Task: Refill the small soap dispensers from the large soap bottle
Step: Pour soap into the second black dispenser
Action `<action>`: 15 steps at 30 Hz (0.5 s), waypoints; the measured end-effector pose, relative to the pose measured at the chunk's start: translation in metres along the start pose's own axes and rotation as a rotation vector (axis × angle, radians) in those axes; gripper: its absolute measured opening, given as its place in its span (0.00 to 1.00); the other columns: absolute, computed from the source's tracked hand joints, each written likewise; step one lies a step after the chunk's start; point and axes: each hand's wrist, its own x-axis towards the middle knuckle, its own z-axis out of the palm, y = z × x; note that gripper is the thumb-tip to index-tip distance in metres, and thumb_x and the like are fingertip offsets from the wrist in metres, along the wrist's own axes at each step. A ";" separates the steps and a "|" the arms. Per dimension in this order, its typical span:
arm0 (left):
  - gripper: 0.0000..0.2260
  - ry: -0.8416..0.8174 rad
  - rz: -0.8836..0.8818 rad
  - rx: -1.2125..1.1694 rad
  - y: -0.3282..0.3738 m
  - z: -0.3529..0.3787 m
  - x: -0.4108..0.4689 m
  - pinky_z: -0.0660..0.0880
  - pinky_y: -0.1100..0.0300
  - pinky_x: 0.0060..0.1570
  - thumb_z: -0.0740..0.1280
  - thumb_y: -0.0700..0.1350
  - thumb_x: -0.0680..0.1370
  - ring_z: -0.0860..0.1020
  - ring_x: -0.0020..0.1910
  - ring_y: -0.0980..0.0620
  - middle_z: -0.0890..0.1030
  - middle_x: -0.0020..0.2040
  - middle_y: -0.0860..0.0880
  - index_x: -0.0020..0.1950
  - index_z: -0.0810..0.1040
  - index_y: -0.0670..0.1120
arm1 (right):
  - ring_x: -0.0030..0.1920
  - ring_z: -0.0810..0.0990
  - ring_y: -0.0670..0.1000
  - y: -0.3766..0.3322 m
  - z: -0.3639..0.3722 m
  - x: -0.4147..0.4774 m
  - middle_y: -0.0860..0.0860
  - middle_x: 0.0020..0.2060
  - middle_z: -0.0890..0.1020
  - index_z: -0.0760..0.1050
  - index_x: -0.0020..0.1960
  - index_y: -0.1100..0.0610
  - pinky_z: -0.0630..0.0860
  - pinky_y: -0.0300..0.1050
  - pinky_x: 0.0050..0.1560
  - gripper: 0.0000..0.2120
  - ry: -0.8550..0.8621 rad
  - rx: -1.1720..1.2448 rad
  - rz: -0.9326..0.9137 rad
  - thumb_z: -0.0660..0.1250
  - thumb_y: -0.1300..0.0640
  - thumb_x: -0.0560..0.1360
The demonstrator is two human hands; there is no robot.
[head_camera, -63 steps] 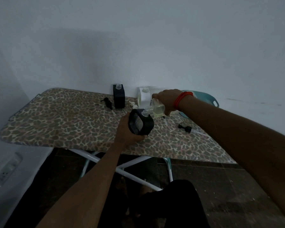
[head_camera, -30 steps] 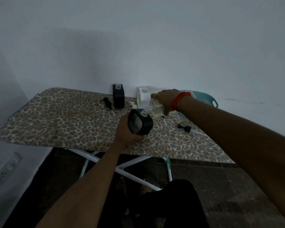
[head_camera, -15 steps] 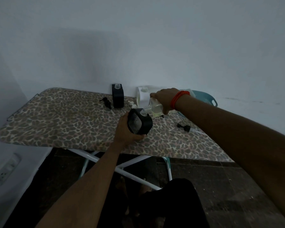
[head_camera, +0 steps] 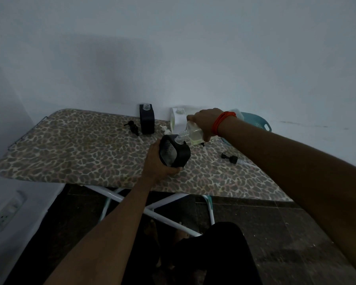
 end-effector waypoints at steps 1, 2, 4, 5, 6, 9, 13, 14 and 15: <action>0.50 0.000 0.000 0.002 0.000 0.000 0.000 0.64 0.61 0.63 0.82 0.54 0.58 0.65 0.65 0.60 0.69 0.71 0.47 0.75 0.62 0.46 | 0.55 0.79 0.57 0.000 0.000 0.000 0.55 0.55 0.78 0.61 0.73 0.53 0.72 0.49 0.42 0.42 -0.001 -0.002 0.000 0.79 0.54 0.66; 0.50 0.000 -0.004 0.002 0.000 0.000 0.000 0.64 0.61 0.63 0.83 0.53 0.58 0.65 0.65 0.60 0.68 0.71 0.48 0.75 0.62 0.46 | 0.54 0.79 0.57 0.000 0.000 0.000 0.55 0.55 0.78 0.61 0.73 0.53 0.72 0.49 0.42 0.42 -0.003 -0.005 0.000 0.79 0.54 0.66; 0.51 0.001 -0.007 -0.002 -0.001 0.000 0.000 0.64 0.61 0.64 0.85 0.51 0.59 0.64 0.65 0.60 0.68 0.70 0.49 0.75 0.62 0.47 | 0.54 0.79 0.57 0.000 0.000 0.000 0.55 0.55 0.79 0.61 0.73 0.53 0.73 0.49 0.42 0.42 -0.007 -0.009 0.002 0.79 0.54 0.66; 0.50 0.002 -0.006 -0.006 -0.001 0.000 0.000 0.64 0.60 0.64 0.85 0.50 0.59 0.65 0.65 0.60 0.68 0.70 0.50 0.75 0.62 0.47 | 0.55 0.79 0.57 0.000 -0.001 0.000 0.55 0.56 0.78 0.61 0.73 0.53 0.73 0.49 0.42 0.42 -0.009 -0.008 0.003 0.79 0.54 0.66; 0.51 0.000 -0.007 -0.012 -0.001 0.000 0.000 0.65 0.59 0.64 0.84 0.51 0.59 0.65 0.66 0.58 0.68 0.70 0.49 0.75 0.62 0.47 | 0.55 0.79 0.57 0.000 -0.001 -0.001 0.55 0.56 0.78 0.61 0.73 0.53 0.73 0.49 0.42 0.42 -0.009 -0.008 0.004 0.79 0.54 0.66; 0.51 -0.004 -0.008 -0.025 0.001 0.000 -0.001 0.67 0.54 0.66 0.82 0.56 0.58 0.68 0.69 0.51 0.68 0.71 0.47 0.75 0.62 0.46 | 0.56 0.79 0.57 0.000 -0.001 -0.001 0.55 0.57 0.78 0.61 0.73 0.53 0.73 0.49 0.43 0.42 -0.004 -0.011 0.001 0.79 0.54 0.66; 0.51 -0.005 0.006 -0.042 0.004 -0.001 -0.002 0.68 0.54 0.65 0.78 0.62 0.56 0.67 0.67 0.54 0.69 0.69 0.48 0.75 0.63 0.47 | 0.55 0.79 0.57 -0.001 -0.002 -0.002 0.55 0.56 0.78 0.61 0.73 0.53 0.73 0.49 0.43 0.41 0.000 -0.020 0.000 0.79 0.54 0.66; 0.51 -0.005 0.012 -0.045 0.004 -0.001 -0.001 0.68 0.54 0.65 0.78 0.62 0.56 0.67 0.66 0.55 0.69 0.69 0.49 0.74 0.63 0.47 | 0.55 0.79 0.57 -0.001 -0.002 -0.002 0.55 0.56 0.78 0.61 0.73 0.53 0.73 0.49 0.43 0.41 0.000 -0.023 -0.001 0.79 0.54 0.66; 0.50 -0.006 0.018 -0.045 0.003 -0.001 -0.002 0.68 0.54 0.65 0.78 0.62 0.56 0.67 0.66 0.55 0.69 0.68 0.50 0.74 0.63 0.47 | 0.55 0.79 0.57 -0.002 -0.002 -0.002 0.55 0.56 0.78 0.61 0.73 0.53 0.73 0.49 0.43 0.41 -0.001 -0.026 -0.001 0.79 0.54 0.66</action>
